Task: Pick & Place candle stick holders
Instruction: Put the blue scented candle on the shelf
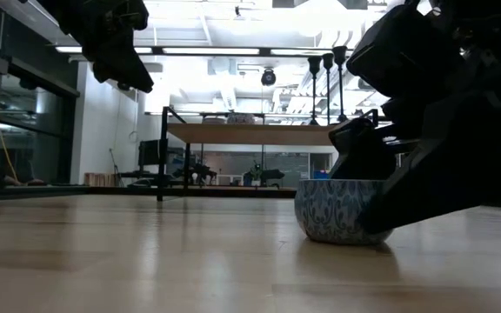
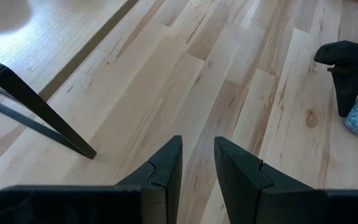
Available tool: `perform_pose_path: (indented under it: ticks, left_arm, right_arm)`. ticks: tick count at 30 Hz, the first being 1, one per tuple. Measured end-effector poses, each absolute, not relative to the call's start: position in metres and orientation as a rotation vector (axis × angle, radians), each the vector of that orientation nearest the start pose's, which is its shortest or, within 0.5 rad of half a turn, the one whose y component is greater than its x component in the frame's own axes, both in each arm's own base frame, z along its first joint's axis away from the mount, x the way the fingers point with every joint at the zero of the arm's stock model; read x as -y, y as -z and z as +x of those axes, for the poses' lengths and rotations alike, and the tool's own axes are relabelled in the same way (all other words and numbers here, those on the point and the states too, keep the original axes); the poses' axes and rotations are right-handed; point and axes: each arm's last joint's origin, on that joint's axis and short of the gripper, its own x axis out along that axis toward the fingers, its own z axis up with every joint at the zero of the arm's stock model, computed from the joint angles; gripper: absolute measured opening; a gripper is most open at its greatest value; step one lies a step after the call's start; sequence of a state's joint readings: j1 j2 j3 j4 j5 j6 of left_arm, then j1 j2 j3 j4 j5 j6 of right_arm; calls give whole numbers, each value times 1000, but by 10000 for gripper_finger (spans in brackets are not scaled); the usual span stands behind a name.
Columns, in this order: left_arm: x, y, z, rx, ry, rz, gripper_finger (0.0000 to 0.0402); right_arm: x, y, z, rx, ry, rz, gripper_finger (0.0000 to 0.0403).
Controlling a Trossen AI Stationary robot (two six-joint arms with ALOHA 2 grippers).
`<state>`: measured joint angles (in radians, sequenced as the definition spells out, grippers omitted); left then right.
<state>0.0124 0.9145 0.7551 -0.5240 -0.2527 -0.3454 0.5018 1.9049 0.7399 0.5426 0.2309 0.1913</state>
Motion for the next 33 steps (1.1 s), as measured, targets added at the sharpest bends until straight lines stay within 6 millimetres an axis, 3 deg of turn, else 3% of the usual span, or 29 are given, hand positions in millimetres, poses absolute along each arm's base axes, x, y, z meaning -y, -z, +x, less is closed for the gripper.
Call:
perform_pose_path:
  ticks: [12,20,25,33]
  left_arm:
    - [-9,-273,185,-622,-355,-240,90]
    - [-5,-283,195,-529,-122,-114,90]
    - [-3,-284,210,-472,-39,-6,90]
    - [1,-264,236,-507,173,194,90]
  right_arm:
    - [-151,-96,301,-596,-136,1,310]
    - [-127,-98,313,-622,-166,168,310]
    - [-116,-105,327,-630,-212,205,310]
    - [-107,-131,359,-747,-254,115,310]
